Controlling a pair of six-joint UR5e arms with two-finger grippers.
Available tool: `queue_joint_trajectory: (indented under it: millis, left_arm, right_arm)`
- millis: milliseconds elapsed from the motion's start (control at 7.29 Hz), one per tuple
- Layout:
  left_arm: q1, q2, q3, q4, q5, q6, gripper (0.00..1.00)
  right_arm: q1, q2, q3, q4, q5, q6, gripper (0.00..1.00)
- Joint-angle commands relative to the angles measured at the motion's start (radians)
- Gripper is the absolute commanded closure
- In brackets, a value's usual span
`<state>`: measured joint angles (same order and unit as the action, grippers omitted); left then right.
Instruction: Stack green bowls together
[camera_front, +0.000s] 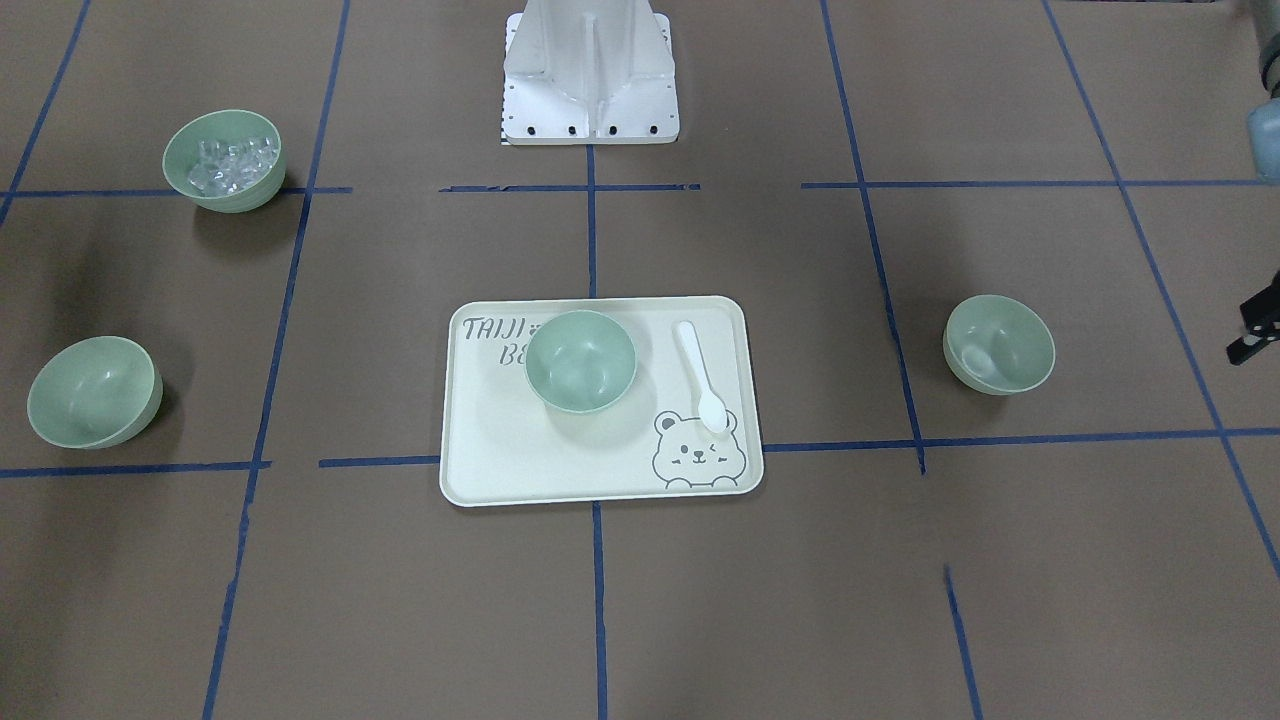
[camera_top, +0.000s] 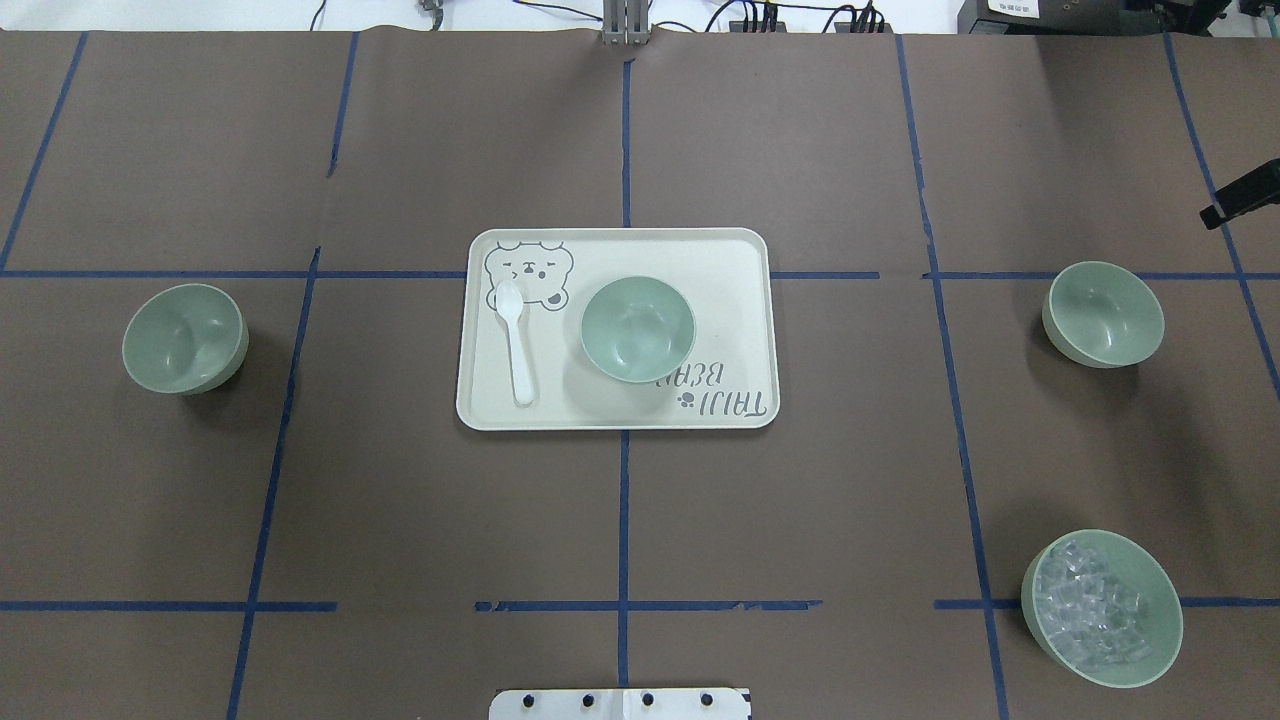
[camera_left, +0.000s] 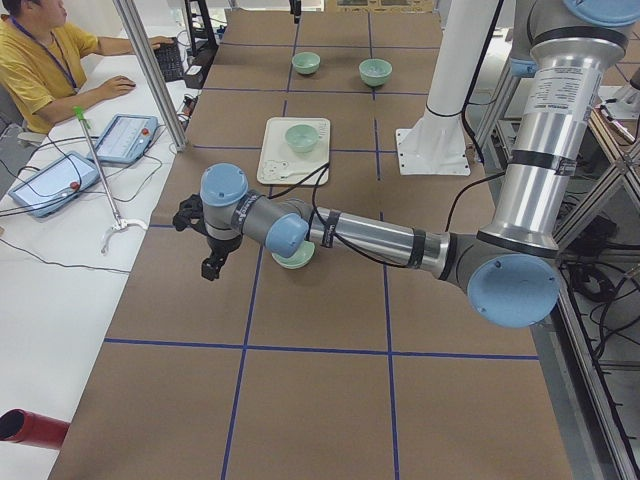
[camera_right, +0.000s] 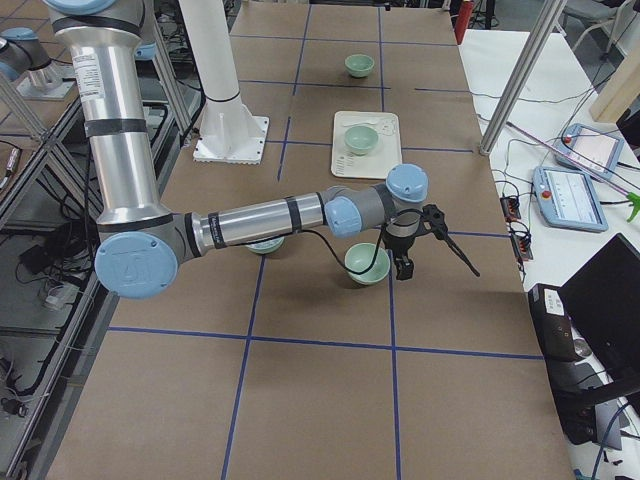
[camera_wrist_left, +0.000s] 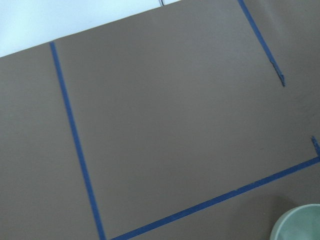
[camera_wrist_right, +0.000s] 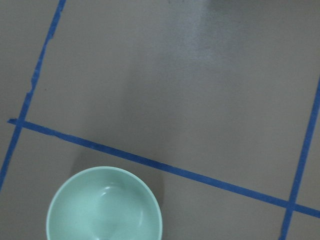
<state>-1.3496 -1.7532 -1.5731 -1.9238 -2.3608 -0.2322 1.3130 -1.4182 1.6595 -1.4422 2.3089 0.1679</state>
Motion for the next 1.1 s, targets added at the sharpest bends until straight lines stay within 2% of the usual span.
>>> queue_joint_trajectory:
  millis: [0,412,549,686,824,961]
  left_arm:
    - [0.125,0.053,0.004,-0.125,0.097,-0.209,0.0]
    - [0.3,0.162,0.005,-0.381,0.222,-0.493,0.02]
    - [0.367,0.172,0.005,-0.435,0.257,-0.6,0.15]
    - [0.432,0.17,0.005,-0.439,0.303,-0.689,0.45]
    - [0.443,0.172,-0.001,-0.439,0.31,-0.705,0.95]
    - [0.44,0.172,-0.005,-0.439,0.31,-0.701,1.0]
  right_arm:
    - [-0.024,0.028,0.006,0.002,0.0,0.079,0.0]
    - [-0.021,0.027,0.049,-0.01,-0.014,0.082,0.0]
    - [-0.021,0.025,0.049,-0.01,-0.026,0.081,0.0]
    - [-0.021,0.024,0.049,-0.01,-0.026,0.081,0.0]
    - [-0.021,0.024,0.049,-0.01,-0.026,0.081,0.0]
    - [-0.021,0.024,0.048,-0.01,-0.026,0.082,0.0]
